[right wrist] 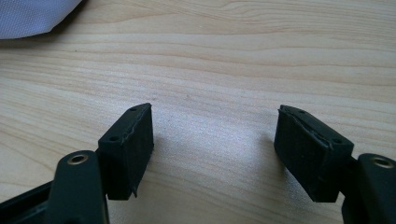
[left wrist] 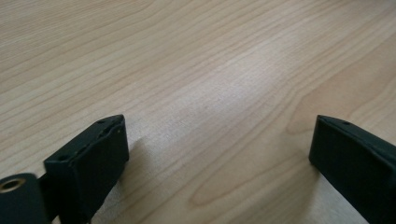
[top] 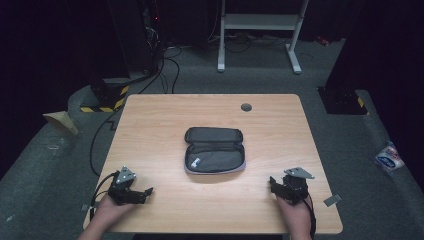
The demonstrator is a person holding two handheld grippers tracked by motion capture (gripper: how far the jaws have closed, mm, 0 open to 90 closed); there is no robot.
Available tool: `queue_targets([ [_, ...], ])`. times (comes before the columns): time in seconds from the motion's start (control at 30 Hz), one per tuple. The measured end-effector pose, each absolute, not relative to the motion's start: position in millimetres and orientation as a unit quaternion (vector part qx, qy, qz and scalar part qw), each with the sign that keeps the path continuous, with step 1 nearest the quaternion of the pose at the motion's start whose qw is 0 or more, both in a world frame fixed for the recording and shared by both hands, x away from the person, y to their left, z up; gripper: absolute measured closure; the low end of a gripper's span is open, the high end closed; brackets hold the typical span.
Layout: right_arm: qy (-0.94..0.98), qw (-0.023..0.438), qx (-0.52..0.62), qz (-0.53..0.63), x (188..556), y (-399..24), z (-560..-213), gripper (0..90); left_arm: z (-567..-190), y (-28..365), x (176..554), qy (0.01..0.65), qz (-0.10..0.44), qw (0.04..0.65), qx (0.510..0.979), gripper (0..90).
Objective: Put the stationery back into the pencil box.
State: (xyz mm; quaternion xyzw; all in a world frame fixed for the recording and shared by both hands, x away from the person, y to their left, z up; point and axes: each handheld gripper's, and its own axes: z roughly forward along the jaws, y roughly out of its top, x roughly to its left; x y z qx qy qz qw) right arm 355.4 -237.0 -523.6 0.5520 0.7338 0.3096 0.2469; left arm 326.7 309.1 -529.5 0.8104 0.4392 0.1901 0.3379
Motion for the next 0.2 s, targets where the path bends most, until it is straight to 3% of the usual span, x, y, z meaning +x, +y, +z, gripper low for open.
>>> queue_targets([
  [0.2,0.733,0.246,0.553,0.31,355.4,-236.8,-523.5,28.0,-530.4,307.7,326.9,0.439,0.19,0.343,0.808,5.6],
])
